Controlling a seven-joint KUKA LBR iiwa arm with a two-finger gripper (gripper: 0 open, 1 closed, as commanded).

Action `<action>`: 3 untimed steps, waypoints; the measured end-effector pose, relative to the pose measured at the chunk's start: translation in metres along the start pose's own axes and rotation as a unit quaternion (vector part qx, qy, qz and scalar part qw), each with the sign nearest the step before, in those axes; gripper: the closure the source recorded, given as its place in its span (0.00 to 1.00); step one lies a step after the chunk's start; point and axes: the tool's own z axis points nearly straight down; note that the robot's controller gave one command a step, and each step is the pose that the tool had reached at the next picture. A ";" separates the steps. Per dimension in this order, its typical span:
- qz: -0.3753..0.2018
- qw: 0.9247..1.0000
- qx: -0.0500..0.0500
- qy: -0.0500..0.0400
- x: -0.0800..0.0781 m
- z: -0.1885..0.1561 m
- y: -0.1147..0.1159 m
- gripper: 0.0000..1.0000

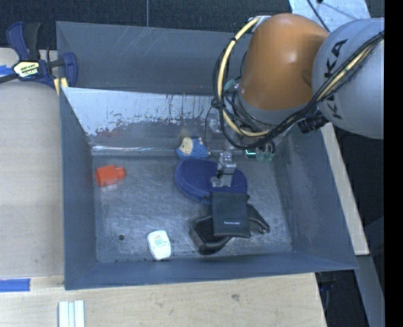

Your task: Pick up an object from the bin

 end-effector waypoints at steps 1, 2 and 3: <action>-0.022 1.000 -0.001 -0.005 -0.006 0.132 0.010 0.00; -0.022 1.000 -0.002 -0.010 -0.010 0.124 0.010 1.00; -0.034 0.999 0.000 -0.008 -0.001 0.002 0.025 1.00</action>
Offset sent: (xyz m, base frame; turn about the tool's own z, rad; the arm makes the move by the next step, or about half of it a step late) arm 0.0044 0.0099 -0.1304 -0.0449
